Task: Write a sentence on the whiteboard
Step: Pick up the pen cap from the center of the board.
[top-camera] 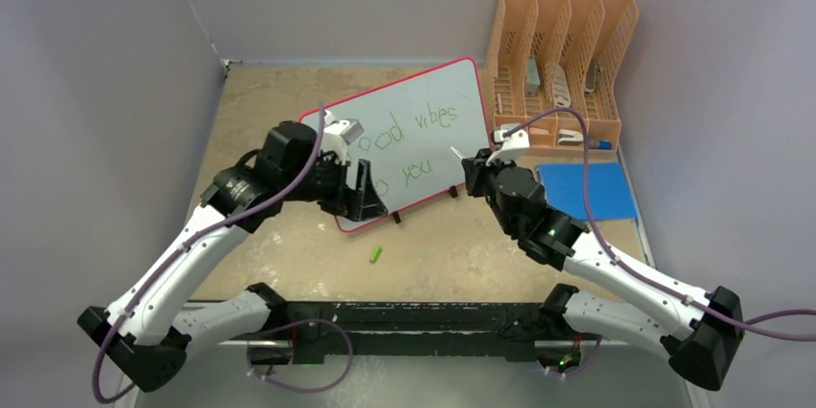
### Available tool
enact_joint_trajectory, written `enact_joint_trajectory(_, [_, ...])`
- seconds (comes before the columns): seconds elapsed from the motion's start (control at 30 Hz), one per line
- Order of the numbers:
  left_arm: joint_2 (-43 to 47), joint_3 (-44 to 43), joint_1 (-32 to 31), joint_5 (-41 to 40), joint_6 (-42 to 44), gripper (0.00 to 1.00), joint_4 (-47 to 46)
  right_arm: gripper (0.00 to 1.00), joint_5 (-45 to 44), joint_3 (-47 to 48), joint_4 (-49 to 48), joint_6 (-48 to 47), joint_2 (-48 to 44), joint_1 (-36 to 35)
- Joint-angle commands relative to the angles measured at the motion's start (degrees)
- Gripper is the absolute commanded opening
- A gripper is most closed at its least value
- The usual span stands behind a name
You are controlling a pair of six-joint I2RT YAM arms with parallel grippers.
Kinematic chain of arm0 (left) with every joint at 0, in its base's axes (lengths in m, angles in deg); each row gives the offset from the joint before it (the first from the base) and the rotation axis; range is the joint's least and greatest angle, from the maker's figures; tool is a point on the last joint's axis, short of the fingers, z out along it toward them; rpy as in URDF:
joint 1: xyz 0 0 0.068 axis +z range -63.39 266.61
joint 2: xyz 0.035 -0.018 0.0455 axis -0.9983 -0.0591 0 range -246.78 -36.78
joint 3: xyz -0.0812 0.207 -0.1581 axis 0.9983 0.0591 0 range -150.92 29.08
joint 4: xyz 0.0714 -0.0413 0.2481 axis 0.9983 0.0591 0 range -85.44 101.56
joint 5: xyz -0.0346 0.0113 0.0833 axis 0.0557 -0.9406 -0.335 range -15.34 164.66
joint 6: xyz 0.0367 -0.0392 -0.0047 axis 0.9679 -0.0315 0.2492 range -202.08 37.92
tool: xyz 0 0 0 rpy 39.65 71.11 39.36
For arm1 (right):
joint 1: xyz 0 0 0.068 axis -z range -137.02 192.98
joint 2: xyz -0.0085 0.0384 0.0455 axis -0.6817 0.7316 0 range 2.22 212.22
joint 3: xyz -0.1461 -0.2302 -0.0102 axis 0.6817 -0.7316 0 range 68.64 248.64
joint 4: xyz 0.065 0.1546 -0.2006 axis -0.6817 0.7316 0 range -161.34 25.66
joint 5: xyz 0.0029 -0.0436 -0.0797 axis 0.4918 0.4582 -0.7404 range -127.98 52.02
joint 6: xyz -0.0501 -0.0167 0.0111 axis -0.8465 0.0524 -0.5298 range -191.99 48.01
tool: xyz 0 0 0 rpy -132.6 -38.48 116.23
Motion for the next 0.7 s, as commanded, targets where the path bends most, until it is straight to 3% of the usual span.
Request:
enact_joint_trajectory(0.0, [-1.41,-2.55,-7.53,-13.56,-3.99,0.79,-1.79,0.0,-1.17,2.62,-0.99,-0.31,-1.01,0.22])
enact_joint_trajectory(0.17, [-3.05,-0.06,-14.42,-19.23,-7.98,0.79,-0.69,0.0,-1.14,1.4,-1.14,0.25,-1.51,0.24])
enact_joint_trajectory(0.33, [-5.3,2.87,-26.85,-29.07,-14.65,0.78,1.69,0.0,-1.51,0.83,-1.23,0.99,-1.92,0.22])
enact_joint_trajectory(0.67, [-13.15,8.0,-39.41,-34.71,-27.56,0.71,8.57,0.0,-1.89,0.04,-0.97,1.35,-3.54,0.25])
